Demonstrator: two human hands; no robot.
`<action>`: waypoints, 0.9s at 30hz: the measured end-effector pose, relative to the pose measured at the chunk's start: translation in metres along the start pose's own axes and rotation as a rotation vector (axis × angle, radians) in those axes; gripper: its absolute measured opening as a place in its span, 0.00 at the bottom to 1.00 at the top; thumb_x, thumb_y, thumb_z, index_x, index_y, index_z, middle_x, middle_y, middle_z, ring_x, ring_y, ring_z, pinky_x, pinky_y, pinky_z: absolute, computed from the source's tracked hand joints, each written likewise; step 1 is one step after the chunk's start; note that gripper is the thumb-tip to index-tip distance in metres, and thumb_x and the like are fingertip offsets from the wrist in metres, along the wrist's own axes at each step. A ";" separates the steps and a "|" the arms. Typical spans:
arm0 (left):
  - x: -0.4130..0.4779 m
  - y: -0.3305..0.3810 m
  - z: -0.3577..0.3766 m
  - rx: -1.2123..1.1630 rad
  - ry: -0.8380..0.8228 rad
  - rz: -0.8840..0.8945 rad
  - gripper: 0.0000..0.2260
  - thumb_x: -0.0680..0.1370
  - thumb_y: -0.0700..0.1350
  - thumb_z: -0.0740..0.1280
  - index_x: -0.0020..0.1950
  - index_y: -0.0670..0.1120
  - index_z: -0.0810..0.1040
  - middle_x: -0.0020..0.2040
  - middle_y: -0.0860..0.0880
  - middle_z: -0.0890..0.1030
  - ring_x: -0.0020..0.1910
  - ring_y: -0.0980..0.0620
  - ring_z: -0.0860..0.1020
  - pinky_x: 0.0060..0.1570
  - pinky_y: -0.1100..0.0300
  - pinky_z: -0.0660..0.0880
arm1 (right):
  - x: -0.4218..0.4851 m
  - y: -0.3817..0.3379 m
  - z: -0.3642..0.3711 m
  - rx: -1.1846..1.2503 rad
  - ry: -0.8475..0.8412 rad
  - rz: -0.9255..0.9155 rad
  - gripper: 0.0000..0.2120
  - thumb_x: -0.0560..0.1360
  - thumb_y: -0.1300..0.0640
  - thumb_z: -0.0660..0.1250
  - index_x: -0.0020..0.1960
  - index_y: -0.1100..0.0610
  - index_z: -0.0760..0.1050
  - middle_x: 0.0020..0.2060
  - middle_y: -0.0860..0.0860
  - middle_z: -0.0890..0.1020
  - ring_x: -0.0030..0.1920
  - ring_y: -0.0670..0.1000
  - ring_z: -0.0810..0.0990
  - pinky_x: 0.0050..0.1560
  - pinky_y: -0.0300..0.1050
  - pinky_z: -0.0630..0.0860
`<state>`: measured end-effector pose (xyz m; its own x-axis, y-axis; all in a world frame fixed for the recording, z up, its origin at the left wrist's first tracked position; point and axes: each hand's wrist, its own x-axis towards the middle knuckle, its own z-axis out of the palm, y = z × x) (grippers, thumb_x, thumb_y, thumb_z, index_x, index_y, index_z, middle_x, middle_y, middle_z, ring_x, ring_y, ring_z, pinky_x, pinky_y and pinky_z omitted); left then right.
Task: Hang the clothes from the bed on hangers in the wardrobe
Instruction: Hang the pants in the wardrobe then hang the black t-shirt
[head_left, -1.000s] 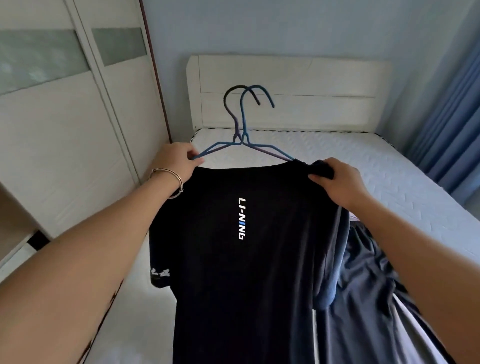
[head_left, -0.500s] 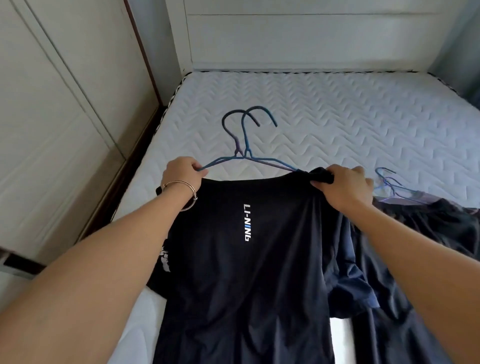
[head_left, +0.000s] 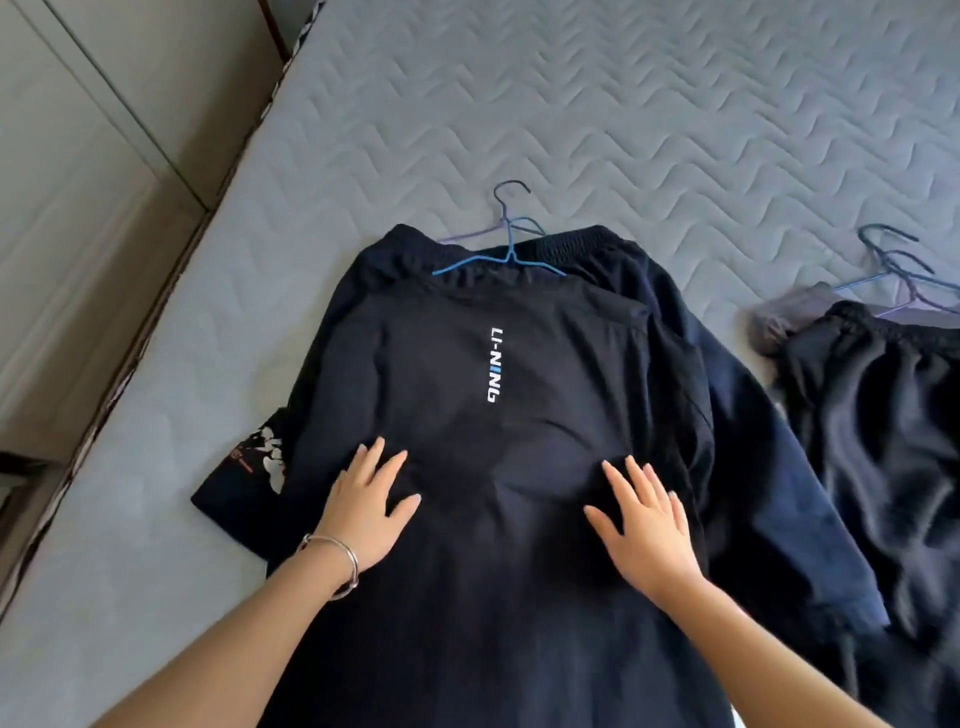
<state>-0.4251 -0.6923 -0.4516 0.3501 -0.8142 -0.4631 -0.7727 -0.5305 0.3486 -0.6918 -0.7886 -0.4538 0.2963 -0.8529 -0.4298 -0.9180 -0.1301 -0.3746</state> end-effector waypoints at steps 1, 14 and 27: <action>-0.016 -0.015 0.012 -0.010 0.018 -0.029 0.26 0.79 0.54 0.56 0.75 0.52 0.55 0.78 0.49 0.46 0.77 0.49 0.44 0.75 0.50 0.46 | -0.011 0.008 0.008 0.009 0.033 0.011 0.27 0.79 0.46 0.56 0.75 0.48 0.52 0.77 0.47 0.50 0.77 0.49 0.43 0.75 0.48 0.43; -0.198 -0.068 0.080 -0.561 0.204 -0.489 0.33 0.72 0.37 0.70 0.73 0.42 0.59 0.69 0.41 0.66 0.69 0.42 0.66 0.68 0.51 0.64 | -0.179 0.045 0.067 0.485 0.212 0.442 0.31 0.69 0.66 0.71 0.69 0.63 0.63 0.61 0.63 0.72 0.60 0.63 0.74 0.62 0.53 0.68; -0.339 -0.124 0.089 -0.418 -0.102 -0.700 0.13 0.79 0.45 0.60 0.38 0.39 0.74 0.41 0.37 0.79 0.46 0.39 0.77 0.41 0.56 0.66 | -0.344 0.069 0.067 0.476 -0.060 0.626 0.04 0.74 0.59 0.66 0.48 0.56 0.72 0.42 0.54 0.79 0.47 0.56 0.76 0.47 0.46 0.70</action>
<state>-0.4951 -0.3300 -0.4101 0.6124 -0.2470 -0.7510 -0.1251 -0.9682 0.2165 -0.8392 -0.4702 -0.3870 -0.2128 -0.6655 -0.7154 -0.7114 0.6075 -0.3535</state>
